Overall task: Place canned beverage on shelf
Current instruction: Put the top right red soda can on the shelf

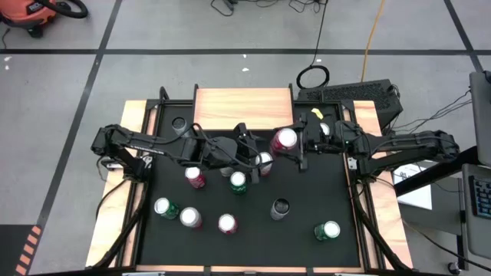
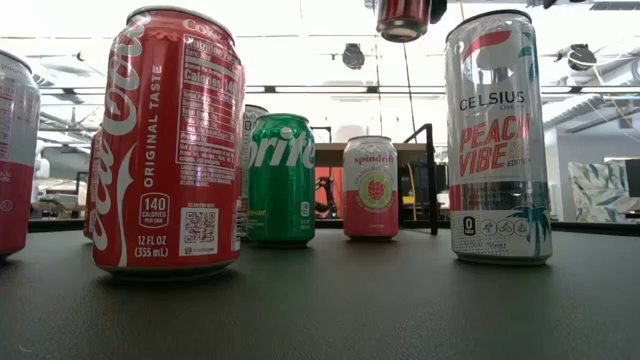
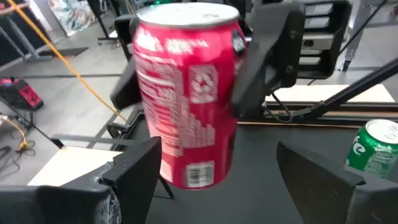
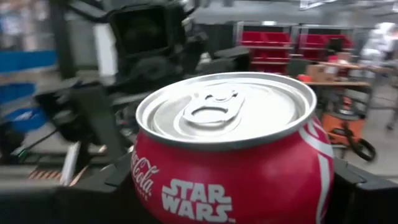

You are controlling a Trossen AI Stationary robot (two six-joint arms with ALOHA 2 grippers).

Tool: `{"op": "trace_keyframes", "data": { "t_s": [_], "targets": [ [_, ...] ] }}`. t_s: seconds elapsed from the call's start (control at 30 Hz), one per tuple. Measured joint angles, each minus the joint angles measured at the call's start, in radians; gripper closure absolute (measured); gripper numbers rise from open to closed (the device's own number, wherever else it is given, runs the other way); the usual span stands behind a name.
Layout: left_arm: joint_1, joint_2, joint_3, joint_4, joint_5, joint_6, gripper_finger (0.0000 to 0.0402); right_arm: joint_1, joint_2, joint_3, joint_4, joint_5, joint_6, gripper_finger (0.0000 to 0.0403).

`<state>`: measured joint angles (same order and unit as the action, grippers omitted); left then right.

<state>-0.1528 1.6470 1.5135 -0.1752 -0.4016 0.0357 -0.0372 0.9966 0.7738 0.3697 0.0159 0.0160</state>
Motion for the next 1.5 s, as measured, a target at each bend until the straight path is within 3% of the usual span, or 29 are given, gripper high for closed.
{"op": "trace_keyframes", "data": {
  "t_s": [0.43, 0.63, 0.87, 1.1, 1.5],
  "targets": [
    [0.017, 0.03, -0.001, 0.006, -0.005, -0.003, 0.0087, 0.0, 0.013, 0.001, 0.068, 0.043, 0.059, 0.0117],
    [0.034, 0.033, -0.001, 0.022, -0.006, 0.078, 0.0087, 0.0, 0.011, 0.001, 0.076, 0.097, 0.021, 0.0117],
    [0.067, 0.033, -0.001, 0.056, -0.153, 0.057, 0.0082, 0.0, 0.012, 0.001, 0.077, 0.192, -0.009, 0.0117],
    [0.091, 0.055, 0.0, 0.085, -0.033, 0.115, 0.001, 0.0, 0.012, 0.0, 0.077, 0.196, -0.026, 0.0117],
    [0.133, 0.104, 0.0, 0.271, 0.082, 0.19, 0.0015, 0.0, 0.011, 0.001, 0.117, 0.194, -0.02, 0.0117]
  ]
}}
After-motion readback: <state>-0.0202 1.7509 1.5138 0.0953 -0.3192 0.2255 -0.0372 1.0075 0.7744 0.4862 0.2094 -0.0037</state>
